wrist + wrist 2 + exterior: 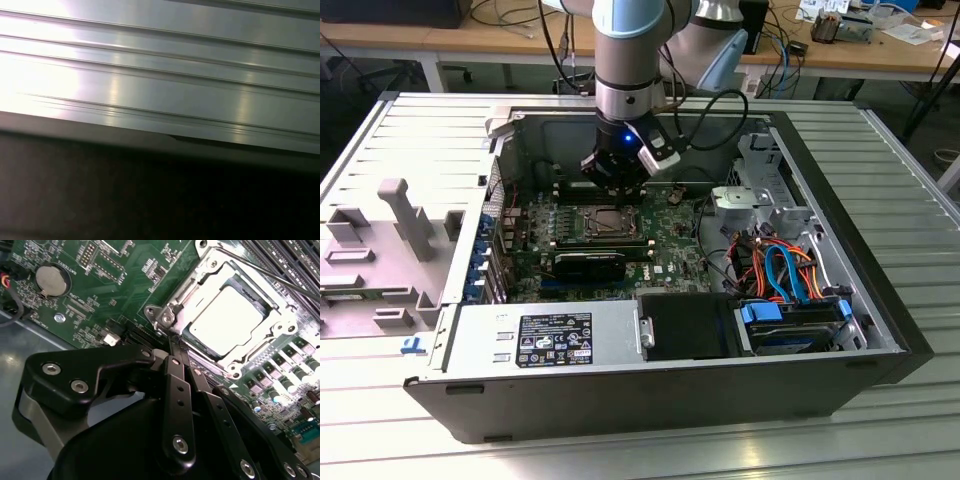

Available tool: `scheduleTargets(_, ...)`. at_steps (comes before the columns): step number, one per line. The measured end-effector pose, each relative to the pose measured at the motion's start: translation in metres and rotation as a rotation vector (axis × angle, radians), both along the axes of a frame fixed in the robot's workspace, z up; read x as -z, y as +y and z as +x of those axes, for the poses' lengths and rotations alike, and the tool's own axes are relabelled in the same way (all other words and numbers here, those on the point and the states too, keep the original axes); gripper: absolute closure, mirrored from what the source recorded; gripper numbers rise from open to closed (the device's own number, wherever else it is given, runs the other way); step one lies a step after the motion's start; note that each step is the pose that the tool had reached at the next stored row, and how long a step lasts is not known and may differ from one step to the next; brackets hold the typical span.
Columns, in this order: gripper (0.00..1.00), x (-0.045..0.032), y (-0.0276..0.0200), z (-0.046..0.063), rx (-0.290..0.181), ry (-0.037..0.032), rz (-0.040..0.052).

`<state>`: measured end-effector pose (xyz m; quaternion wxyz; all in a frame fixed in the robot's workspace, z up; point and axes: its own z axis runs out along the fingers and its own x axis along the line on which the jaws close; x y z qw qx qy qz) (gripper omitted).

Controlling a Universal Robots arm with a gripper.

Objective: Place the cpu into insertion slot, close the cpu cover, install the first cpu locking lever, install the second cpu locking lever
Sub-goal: 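Install the first cpu locking lever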

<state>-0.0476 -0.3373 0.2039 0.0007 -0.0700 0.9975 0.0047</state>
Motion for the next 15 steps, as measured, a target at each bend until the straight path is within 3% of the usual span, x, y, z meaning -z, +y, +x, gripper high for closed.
scheduleTargets(6, 0.89, 0.0007, -0.0001, 0.0044, -0.002, 0.0022, 0.0013)
scheduleTargets(8, 0.89, 0.0012, -0.0001, 0.0045, -0.002, 0.0024, 0.008)
scheduleTargets(11, 0.89, 0.0015, 0.0002, 0.0045, -0.002, 0.0023, 0.0279)
scheduleTargets(15, 0.89, 0.0, 0.0004, 0.0046, -0.002, 0.0016, 0.0316)
